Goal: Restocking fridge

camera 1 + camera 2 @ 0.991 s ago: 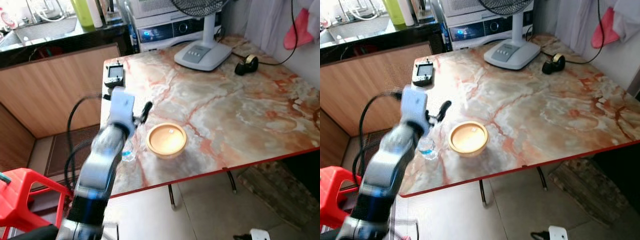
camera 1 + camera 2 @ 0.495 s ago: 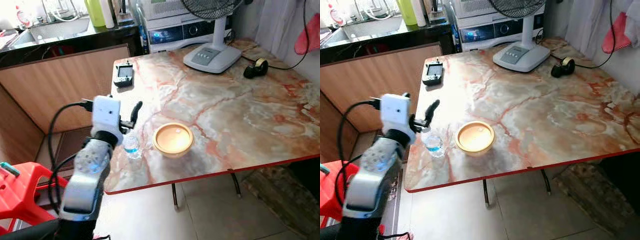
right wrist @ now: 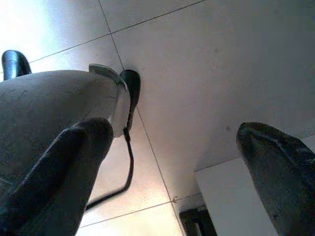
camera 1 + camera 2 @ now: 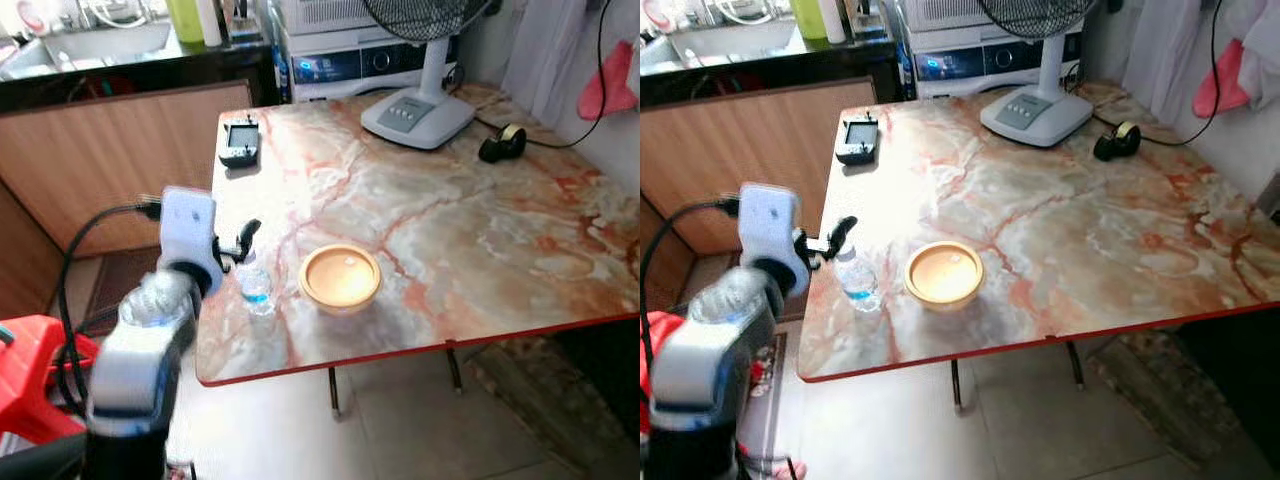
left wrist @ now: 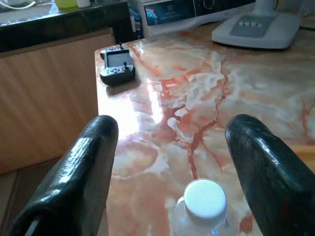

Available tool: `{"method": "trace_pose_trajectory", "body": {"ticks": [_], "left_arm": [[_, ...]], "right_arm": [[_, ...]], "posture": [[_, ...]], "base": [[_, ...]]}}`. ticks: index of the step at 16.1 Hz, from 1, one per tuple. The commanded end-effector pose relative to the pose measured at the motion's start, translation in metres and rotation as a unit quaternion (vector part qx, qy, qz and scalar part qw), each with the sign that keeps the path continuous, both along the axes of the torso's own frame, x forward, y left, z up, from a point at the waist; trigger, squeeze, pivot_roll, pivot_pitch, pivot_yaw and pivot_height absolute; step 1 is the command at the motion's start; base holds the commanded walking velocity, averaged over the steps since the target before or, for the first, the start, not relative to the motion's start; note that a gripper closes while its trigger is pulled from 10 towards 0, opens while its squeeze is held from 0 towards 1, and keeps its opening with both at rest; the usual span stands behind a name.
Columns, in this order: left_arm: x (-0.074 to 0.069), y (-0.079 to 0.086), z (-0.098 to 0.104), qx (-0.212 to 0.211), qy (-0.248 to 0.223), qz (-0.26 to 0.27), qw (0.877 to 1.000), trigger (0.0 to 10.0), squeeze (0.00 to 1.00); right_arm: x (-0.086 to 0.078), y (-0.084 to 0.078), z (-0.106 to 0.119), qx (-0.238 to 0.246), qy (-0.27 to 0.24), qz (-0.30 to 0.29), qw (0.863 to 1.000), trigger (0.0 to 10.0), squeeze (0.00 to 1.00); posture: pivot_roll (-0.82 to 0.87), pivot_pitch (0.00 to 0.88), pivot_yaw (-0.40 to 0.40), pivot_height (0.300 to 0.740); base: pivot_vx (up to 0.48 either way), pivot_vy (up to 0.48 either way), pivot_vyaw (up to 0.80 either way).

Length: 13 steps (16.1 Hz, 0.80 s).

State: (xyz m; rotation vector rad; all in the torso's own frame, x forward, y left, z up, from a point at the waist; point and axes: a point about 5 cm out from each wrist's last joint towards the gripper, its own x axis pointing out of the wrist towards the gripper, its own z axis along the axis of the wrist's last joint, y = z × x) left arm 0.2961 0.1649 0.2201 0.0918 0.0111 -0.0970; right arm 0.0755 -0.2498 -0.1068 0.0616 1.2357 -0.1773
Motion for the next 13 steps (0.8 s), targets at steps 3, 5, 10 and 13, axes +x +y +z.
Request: {"method": "trace_pose_trajectory", "body": {"ticks": [3, 5, 10, 13], "left_arm": [[0.008, -0.002, 0.008, -0.011, 0.023, -0.021, 0.999, 10.0, 0.00], [0.011, -0.005, 0.007, -0.009, 0.042, -0.037, 0.998, 10.0, 0.00], [0.015, 0.003, 0.006, 0.019, 0.100, -0.022, 0.995, 10.0, 0.00], [0.012, 0.007, 0.004, 0.021, 0.115, -0.024, 0.993, 10.0, 0.00]], "right_arm": [[-0.001, -0.002, 0.000, -0.005, 0.002, 0.004, 1.000, 10.0, 0.00], [0.000, -0.003, 0.001, -0.006, 0.000, 0.004, 1.000, 10.0, 0.00], [0.002, -0.003, 0.001, -0.004, -0.006, -0.003, 1.000, 10.0, 0.00], [0.000, -0.001, 0.001, -0.008, -0.019, -0.012, 1.000, 10.0, 0.00]], "posture": [[0.19, 0.000, -0.008, 0.740], [0.18, 0.000, -0.008, 0.740], [0.19, 0.000, -0.005, 0.740], [0.20, 0.000, 0.011, 0.740]], "base": [[0.000, 0.000, 0.00], [0.000, 0.000, 0.00], [0.000, 0.000, 0.00], [0.000, 0.000, 0.00]]}}
